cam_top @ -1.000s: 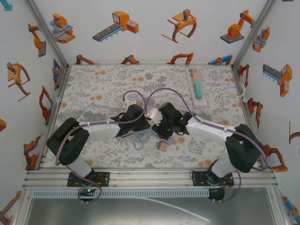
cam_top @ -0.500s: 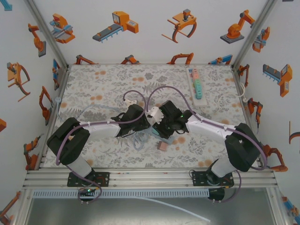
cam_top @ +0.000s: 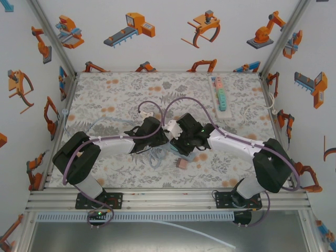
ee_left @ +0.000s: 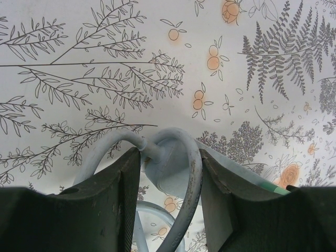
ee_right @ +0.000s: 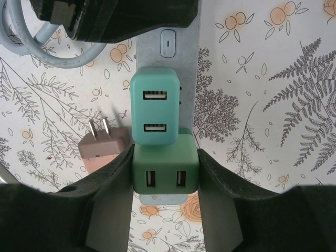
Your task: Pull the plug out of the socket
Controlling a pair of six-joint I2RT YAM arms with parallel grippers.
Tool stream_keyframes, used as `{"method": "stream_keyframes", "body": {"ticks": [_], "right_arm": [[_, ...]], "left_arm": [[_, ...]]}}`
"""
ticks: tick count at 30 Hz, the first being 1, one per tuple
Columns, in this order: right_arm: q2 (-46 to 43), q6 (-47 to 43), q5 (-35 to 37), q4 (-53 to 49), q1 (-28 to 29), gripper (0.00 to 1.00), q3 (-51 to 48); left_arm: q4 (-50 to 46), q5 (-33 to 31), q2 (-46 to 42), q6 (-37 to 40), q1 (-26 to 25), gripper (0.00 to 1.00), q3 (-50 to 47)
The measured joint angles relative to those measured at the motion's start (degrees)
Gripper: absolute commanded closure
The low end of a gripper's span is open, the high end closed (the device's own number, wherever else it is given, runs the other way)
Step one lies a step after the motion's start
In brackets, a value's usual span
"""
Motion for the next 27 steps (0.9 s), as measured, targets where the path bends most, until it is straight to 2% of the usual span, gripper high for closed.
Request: {"method": "stream_keyframes", "body": {"ticks": [17, 23, 25, 27], "right_arm": [[-1.77, 0.92, 1.84, -2.78, 0.68, 0.99, 1.73], [-1.51, 1.09, 1.79, -2.99, 0.59, 0.98, 1.81], [-0.66, 1.57, 1.14, -3.32, 0.52, 0.98, 2.14], [0.44, 2.80, 0.48, -3.26, 0.48, 0.98, 2.19]], "left_arm": [[0.87, 0.26, 0.00, 0.11, 0.02, 0.67, 0.00], [1.20, 0.39, 0.09, 0.96, 0.04, 0.71, 0.00], [1.33, 0.85, 0.09, 1.97, 0.13, 0.67, 0.00], [2.16, 1.70, 0.02, 3.45, 0.17, 0.58, -0.48]]}}
